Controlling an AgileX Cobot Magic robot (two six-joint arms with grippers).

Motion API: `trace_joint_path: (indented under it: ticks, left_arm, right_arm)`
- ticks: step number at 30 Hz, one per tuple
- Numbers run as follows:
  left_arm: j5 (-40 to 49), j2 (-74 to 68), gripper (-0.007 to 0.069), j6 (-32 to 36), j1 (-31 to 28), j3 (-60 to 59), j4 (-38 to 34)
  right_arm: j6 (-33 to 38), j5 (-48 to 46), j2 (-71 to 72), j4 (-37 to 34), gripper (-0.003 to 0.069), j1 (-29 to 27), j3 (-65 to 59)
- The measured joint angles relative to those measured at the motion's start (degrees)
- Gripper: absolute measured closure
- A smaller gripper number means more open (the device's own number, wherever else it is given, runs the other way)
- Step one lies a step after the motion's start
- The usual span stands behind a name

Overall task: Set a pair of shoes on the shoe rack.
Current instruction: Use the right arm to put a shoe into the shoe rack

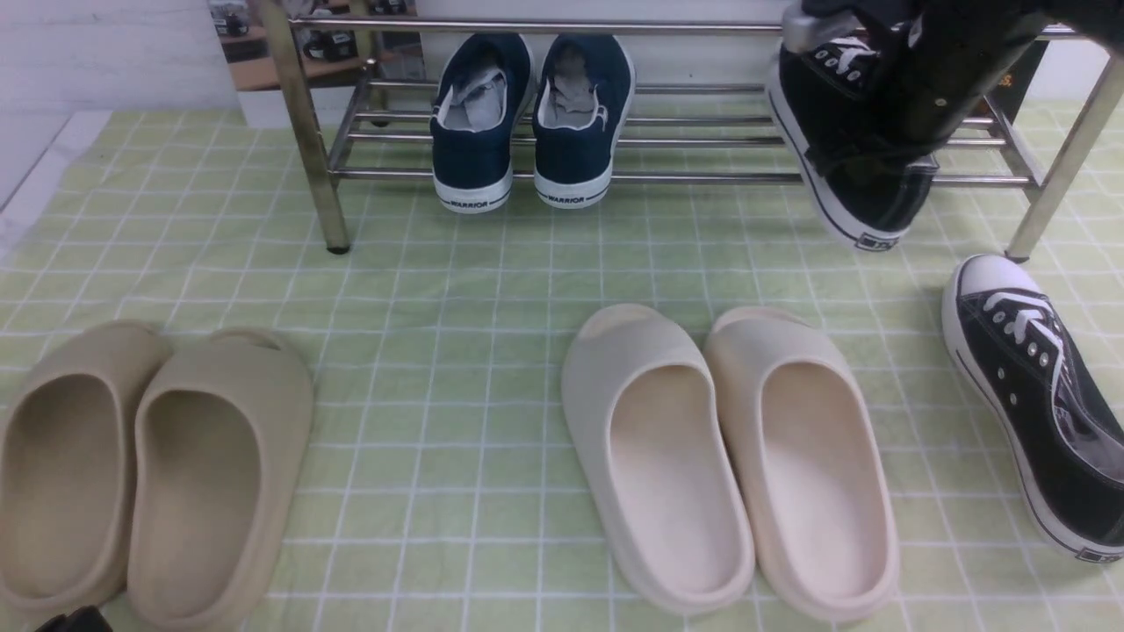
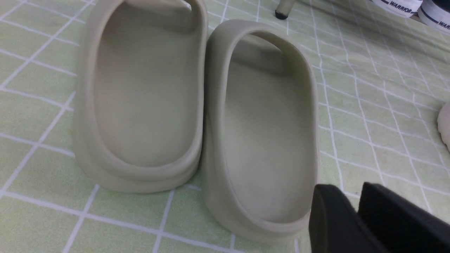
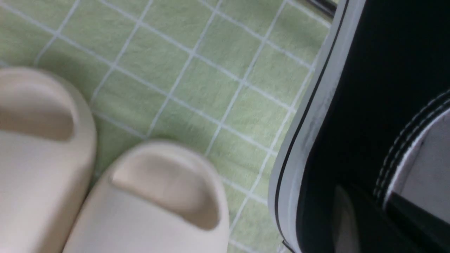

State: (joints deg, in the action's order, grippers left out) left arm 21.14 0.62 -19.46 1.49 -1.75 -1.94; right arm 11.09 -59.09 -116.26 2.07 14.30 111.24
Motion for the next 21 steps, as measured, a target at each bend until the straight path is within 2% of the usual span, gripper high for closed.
trace_joint_path:
  ticks: [5, 13, 21]
  left_arm:
    - [0.0, 0.0, 0.0489, 0.0, 0.0, 0.0, 0.0]
    - [0.0, 0.0, 0.0488, 0.0, 0.0, 0.0, 0.0]
    - [0.0, 0.0, 0.048, 0.0, 0.0, 0.0, 0.0]
  right_arm:
    - [0.0, 3.09, -3.16, 2.57, 0.0643, 0.0, 2.27]
    - [0.0, 8.7, -4.43, 2.97, 0.0643, 0.0, 2.59]
    - [0.0, 10.52, -5.18, 3.21, 0.0635, 0.0, 2.73]
